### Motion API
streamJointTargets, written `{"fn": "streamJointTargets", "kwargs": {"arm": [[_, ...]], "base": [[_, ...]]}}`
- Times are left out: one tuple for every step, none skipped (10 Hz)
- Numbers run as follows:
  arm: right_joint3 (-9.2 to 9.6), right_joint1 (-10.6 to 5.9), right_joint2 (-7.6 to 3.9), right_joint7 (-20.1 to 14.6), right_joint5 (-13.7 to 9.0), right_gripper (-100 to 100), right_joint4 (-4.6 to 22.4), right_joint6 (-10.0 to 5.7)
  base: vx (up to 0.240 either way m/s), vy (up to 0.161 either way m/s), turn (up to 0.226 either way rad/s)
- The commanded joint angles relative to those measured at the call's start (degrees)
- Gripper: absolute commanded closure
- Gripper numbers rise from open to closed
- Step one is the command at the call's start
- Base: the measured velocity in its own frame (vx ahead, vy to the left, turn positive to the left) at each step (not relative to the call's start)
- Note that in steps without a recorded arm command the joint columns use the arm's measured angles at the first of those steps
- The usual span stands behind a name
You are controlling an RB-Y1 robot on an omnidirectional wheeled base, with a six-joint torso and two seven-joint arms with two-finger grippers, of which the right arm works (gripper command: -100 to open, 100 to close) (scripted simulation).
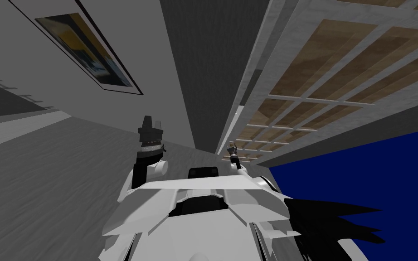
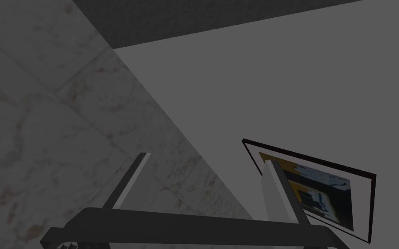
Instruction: Pull the door open
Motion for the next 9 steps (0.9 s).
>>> {"fn": "streamJointTargets", "kwargs": {"arm": [[0.38, 0.36, 0.3, -2.86, -0.71, -100, -1.09, 0.45], [0.67, 0.39, 0.45, -4.49, -1.21, -100, -1.37, 0.56], [0.67, 0.39, 0.45, -5.47, -1.21, -100, -1.37, 0.56], [0.95, 0.42, 0.61, -7.49, -1.73, -100, -1.65, 0.68], [0.95, 0.42, 0.61, -7.77, -1.73, -100, -1.65, 0.68], [1.25, 0.45, 0.78, -10.1, -2.27, -100, -1.94, 0.79], [1.56, 0.49, 0.95, -11.51, -2.82, -100, -2.24, 0.91], [1.56, 0.49, 0.95, -12.44, -2.82, -100, -2.24, 0.91], [1.87, 0.52, 1.12, -14.48, -3.38, -100, -2.53, 1.03]], "base": [[-0.05, 0.022, 0.009], [-0.07, -0.004, 0.014], [-0.06, -0.021, 0.007], [-0.051, -0.024, 0.011], [-0.039, -0.017, 0.007], [-0.045, -0.018, 0.011], [-0.067, -0.013, 0.02], [-0.049, -0.001, 0.006], [-0.043, -0.008, 0.008]]}}
